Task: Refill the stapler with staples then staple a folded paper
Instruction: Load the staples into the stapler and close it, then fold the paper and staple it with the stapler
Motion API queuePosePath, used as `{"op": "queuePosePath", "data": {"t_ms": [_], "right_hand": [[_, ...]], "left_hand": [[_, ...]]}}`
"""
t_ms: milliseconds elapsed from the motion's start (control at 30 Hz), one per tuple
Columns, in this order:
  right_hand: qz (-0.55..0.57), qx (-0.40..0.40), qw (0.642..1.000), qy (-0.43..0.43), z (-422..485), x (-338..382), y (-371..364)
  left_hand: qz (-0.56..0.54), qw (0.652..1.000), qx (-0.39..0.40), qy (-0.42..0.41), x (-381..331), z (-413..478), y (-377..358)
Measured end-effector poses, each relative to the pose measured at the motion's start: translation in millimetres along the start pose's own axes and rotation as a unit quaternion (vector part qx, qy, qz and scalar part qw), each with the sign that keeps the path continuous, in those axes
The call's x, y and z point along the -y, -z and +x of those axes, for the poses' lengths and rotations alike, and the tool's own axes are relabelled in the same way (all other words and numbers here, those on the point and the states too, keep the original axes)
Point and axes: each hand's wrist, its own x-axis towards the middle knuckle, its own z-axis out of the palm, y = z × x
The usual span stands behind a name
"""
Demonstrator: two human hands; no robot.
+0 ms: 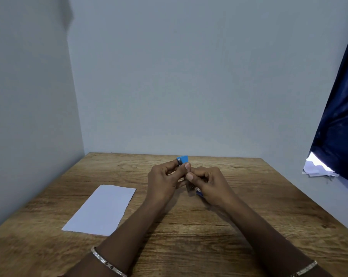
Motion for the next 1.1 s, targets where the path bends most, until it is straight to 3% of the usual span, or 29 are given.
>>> {"op": "queuePosePath", "data": {"t_ms": [167, 267, 400, 533, 833, 1100], "right_hand": [[0.042, 0.011, 0.998, -0.034, 0.5, -0.7, -1.4], [0.042, 0.006, 0.998, -0.053, -0.2, 3.2, -5.3], [-0.134, -0.086, 0.987, 0.020, -2.6, 6.1, -7.1], [-0.231, -0.092, 0.968, 0.034, -8.3, 9.1, -9.9], [-0.421, 0.011, 0.907, -0.012, -26.1, 23.9, -29.2], [-0.463, -0.006, 0.886, -0.011, -41.3, 31.4, -41.1]], "left_hand": [[-0.008, 1.000, 0.019, 0.014, -2.2, 2.6, 1.7], [0.052, 0.999, 0.006, -0.008, -3.3, 2.0, 2.8], [0.191, 0.975, -0.088, -0.069, -3.9, 3.2, 10.5], [0.266, 0.943, -0.156, -0.122, -8.4, 4.2, 23.7], [0.425, 0.888, -0.124, -0.122, -17.0, -28.9, 24.9], [0.477, 0.864, -0.115, -0.111, -32.9, -68.4, 26.0]]}}
